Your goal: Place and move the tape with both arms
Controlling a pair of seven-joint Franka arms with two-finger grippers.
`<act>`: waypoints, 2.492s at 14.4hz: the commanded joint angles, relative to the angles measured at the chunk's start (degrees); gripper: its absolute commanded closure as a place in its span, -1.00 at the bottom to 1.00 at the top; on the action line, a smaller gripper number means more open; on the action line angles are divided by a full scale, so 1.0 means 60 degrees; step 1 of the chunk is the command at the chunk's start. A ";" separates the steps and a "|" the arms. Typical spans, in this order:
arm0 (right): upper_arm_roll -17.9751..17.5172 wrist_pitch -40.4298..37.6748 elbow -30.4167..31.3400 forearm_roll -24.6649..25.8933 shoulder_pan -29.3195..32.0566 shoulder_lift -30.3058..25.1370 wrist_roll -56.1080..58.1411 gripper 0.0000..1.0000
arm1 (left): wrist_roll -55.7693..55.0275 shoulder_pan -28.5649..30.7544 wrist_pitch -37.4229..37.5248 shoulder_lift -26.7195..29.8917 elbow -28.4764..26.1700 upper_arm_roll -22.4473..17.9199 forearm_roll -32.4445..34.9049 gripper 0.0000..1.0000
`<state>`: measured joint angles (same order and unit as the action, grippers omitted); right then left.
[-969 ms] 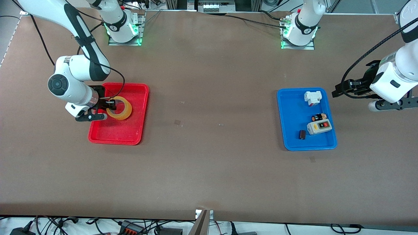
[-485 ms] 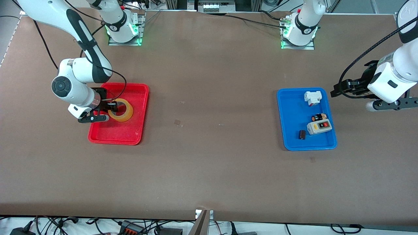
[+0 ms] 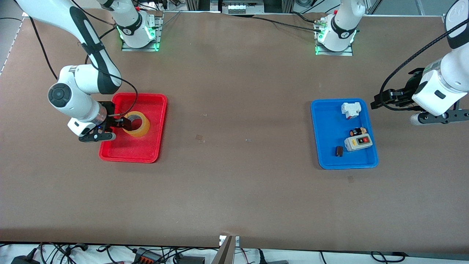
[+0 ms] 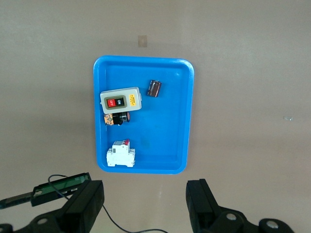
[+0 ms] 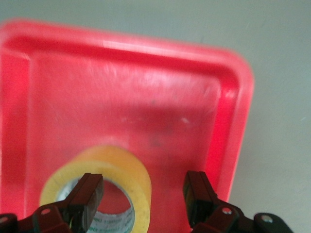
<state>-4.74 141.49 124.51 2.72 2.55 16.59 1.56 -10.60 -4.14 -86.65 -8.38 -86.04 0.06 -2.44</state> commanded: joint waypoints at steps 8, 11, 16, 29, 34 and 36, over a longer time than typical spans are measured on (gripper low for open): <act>-0.0162 -0.2598 -0.1603 -0.0028 0.0248 -0.1285 0.0151 -0.93 | 0.0184 -0.0028 0.0569 0.0211 0.0043 0.0005 0.0171 -1.00; -0.0162 -0.4168 -0.2949 -0.0086 0.0263 -0.1388 0.0151 -0.96 | 0.0839 -0.0028 0.0598 0.0211 0.0043 -0.0009 0.0172 -1.00; -0.0205 -0.6793 -0.5733 -0.0438 0.0204 -0.1374 0.0092 -0.97 | 0.1165 0.0060 0.0731 0.0211 0.0189 -0.0068 0.0128 -1.00; -0.0411 -0.9564 -0.6251 -0.0526 -0.0015 -0.2941 -0.1256 -0.98 | 0.0741 0.0031 -0.0012 0.1043 -0.0963 0.0151 0.0128 -1.00; -0.0396 -0.9125 -0.5826 -0.0497 0.0014 -0.2941 -0.0919 -0.98 | 0.0960 0.0060 0.0303 0.1427 -0.1130 0.0166 0.0142 -1.00; -0.0396 -0.9037 -0.5782 -0.0511 -0.0001 -0.2926 -0.0919 -0.98 | 0.0975 0.0031 0.0598 0.1368 -0.1100 0.0166 0.0142 -1.00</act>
<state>-6.97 86.16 88.54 -0.24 2.50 0.19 -4.56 -6.02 -4.02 -84.19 -0.96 -91.92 0.70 -2.33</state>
